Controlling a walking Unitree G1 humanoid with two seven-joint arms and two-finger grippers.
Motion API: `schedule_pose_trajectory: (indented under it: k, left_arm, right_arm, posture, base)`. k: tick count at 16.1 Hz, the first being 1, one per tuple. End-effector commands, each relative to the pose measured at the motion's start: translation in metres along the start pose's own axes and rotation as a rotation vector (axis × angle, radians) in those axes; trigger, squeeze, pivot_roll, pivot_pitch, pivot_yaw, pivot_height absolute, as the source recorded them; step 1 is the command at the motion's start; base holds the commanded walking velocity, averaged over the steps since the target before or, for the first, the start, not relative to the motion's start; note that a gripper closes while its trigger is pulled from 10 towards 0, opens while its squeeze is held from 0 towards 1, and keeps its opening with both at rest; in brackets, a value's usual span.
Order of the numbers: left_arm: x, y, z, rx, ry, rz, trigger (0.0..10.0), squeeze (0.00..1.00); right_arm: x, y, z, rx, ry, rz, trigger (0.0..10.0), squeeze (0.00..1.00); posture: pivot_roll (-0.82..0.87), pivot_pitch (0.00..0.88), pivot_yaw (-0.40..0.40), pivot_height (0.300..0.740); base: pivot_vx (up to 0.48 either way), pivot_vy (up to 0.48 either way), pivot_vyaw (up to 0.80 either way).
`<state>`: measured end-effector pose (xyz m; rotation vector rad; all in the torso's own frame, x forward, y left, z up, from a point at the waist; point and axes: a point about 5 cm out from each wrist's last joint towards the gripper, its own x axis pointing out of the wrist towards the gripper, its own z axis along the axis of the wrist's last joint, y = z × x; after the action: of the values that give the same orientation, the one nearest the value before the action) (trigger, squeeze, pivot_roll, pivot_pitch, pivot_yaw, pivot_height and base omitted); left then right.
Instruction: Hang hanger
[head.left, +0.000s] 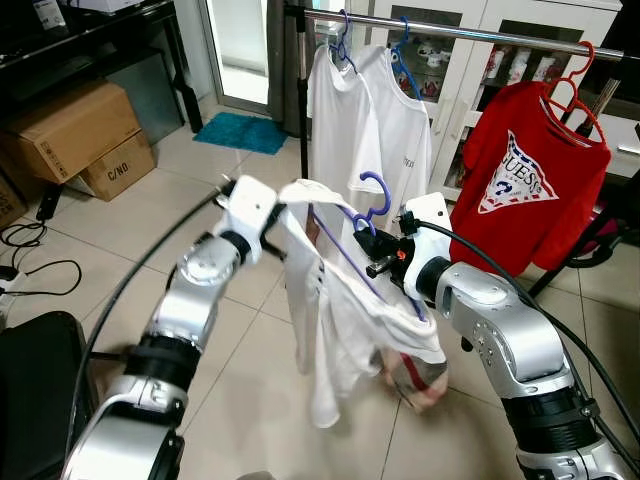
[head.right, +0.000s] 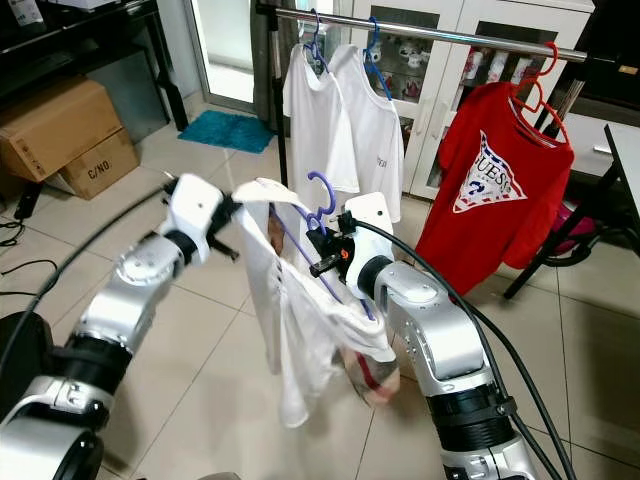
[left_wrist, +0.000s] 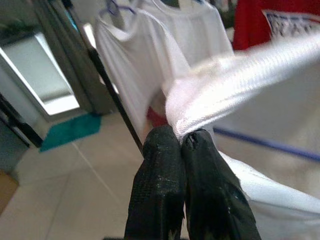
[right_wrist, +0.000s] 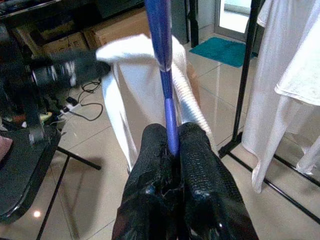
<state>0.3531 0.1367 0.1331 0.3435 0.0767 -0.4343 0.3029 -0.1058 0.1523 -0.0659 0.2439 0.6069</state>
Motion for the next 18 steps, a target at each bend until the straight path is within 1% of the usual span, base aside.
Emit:
schedule_pose_trajectory:
  k: [1, 2, 3, 4, 5, 6, 7, 8, 9, 10, 11, 12, 13, 14, 15, 16, 17, 18]
  left_arm:
    - [0.0, -0.003, 0.001, 0.008, 0.002, -0.021, 0.0, 0.0]
    - [0.001, -0.01, 0.007, -0.018, -0.041, -0.073, 0.9, 0.0]
    - [0.001, -0.012, 0.009, -0.024, -0.053, -0.089, 3.4, 0.0]
    - [0.001, -0.014, 0.01, -0.006, -0.056, -0.096, 10.0, 0.0]
    - [0.001, -0.015, 0.01, -0.012, -0.052, -0.106, 10.0, 0.0]
    - [0.0, -0.013, 0.011, -0.022, -0.057, -0.094, 10.0, 0.42]
    - [-0.001, -0.01, 0.013, -0.041, -0.074, -0.099, 10.0, 1.0]
    - [-0.003, -0.009, 0.016, -0.036, -0.086, -0.113, 10.0, 1.0]
    - [-0.008, -0.01, 0.017, -0.011, -0.093, -0.165, 10.0, 1.0]
    - [-0.012, -0.011, 0.013, 0.013, -0.072, -0.217, 10.0, 1.0]
    - [-0.015, -0.011, 0.008, 0.034, -0.047, -0.238, 10.0, 1.0]
    - [-0.021, -0.008, 0.0, 0.039, -0.004, -0.236, 10.0, 1.0]
    - [-0.023, -0.004, -0.004, 0.033, 0.019, -0.218, 10.0, 1.0]
    - [-0.025, 0.002, -0.009, 0.031, 0.055, -0.178, 10.0, 1.0]
    - [-0.026, 0.006, -0.011, 0.034, 0.07, -0.153, 10.0, 1.0]
    - [-0.027, 0.009, -0.008, 0.049, 0.051, -0.144, 10.0, 1.0]
    - [-0.026, 0.008, -0.005, 0.057, 0.028, -0.151, 10.0, 1.0]
    - [-0.022, -0.01, 0.013, 0.083, -0.092, -0.308, 10.0, 1.0]
  right_arm:
    - [-0.003, 0.0, 0.011, -0.01, -0.052, -0.003, 10.0, 0.0]
    - [-0.003, 0.001, 0.012, -0.011, -0.054, 0.001, 10.0, 0.0]
    - [-0.003, 0.001, 0.011, -0.011, -0.054, 0.002, 10.0, 0.0]
    - [-0.003, 0.001, 0.01, -0.011, -0.051, 0.003, 10.0, 0.0]
    - [-0.003, 0.002, 0.009, -0.011, -0.049, 0.003, 10.0, 0.0]
    - [-0.003, 0.002, 0.009, -0.01, -0.048, 0.002, 10.0, 0.0]
    - [-0.004, 0.001, 0.009, -0.008, -0.048, -0.003, 10.0, 0.0]
    - [-0.003, 0.0, 0.009, -0.007, -0.047, -0.009, 10.0, 0.0]
    - [-0.001, -0.005, 0.008, -0.009, -0.04, -0.041, 10.0, 0.0]
    - [0.0, -0.007, 0.009, -0.014, -0.042, -0.05, 10.0, 0.0]
    - [0.0, -0.008, 0.011, -0.016, -0.045, -0.051, 10.0, 0.0]
    - [0.001, -0.009, 0.014, -0.022, -0.052, -0.052, 10.0, 0.0]
    - [0.002, -0.009, 0.016, -0.026, -0.055, -0.05, 10.0, 0.0]
    - [0.002, -0.01, 0.017, -0.037, -0.056, -0.047, 10.0, 0.0]
    - [0.003, -0.01, 0.018, -0.042, -0.057, -0.046, 10.0, 0.0]
    - [0.005, -0.012, 0.021, -0.053, -0.059, -0.045, 10.0, 0.0]
    - [0.005, -0.012, 0.021, -0.058, -0.06, -0.044, 10.0, 0.0]
    - [0.009, -0.013, 0.026, -0.083, -0.058, -0.037, 10.0, 0.0]
  posture:
    - [-0.05, 0.0, 0.042, 0.74]
    - [-0.05, 0.0, 0.044, 0.74]
    - [-0.05, 0.0, 0.044, 0.74]
    - [-0.05, 0.0, 0.046, 0.74]
    - [-0.05, 0.0, 0.048, 0.74]
    - [-0.05, 0.0, 0.048, 0.74]
    - [-0.05, 0.0, 0.048, 0.74]
    - [-0.05, 0.0, 0.046, 0.74]
    - [-0.05, 0.0, 0.045, 0.74]
    - [-0.05, 0.0, 0.045, 0.74]
    - [-0.05, 0.0, 0.044, 0.74]
    - [-0.05, 0.0, 0.043, 0.74]
    - [-0.05, 0.0, 0.042, 0.74]
    - [-0.05, 0.0, 0.04, 0.74]
    - [-0.04, 0.0, 0.034, 0.74]
    - [-0.04, 0.0, 0.032, 0.74]
    - [-0.04, 0.0, 0.032, 0.74]
    - [-0.04, 0.0, 0.017, 0.74]
  base:
    - [0.0, 0.0, 0.0]
    - [0.0, 0.0, 0.0]
    - [0.0, 0.0, 0.0]
    - [0.0, 0.0, 0.0]
    - [0.0, 0.0, 0.0]
    - [0.0, 0.0, 0.0]
    - [0.0, 0.0, 0.0]
    - [0.0, 0.0, 0.0]
    - [0.0, 0.0, 0.0]
    - [0.0, 0.0, 0.0]
    - [0.0, 0.0, 0.0]
    - [0.0, 0.0, 0.0]
    - [0.0, 0.0, 0.0]
    - [0.0, 0.0, 0.0]
    - [0.0, 0.0, 0.0]
    - [0.0, 0.0, 0.0]
    - [0.0, 0.0, 0.0]
    - [0.0, 0.0, 0.0]
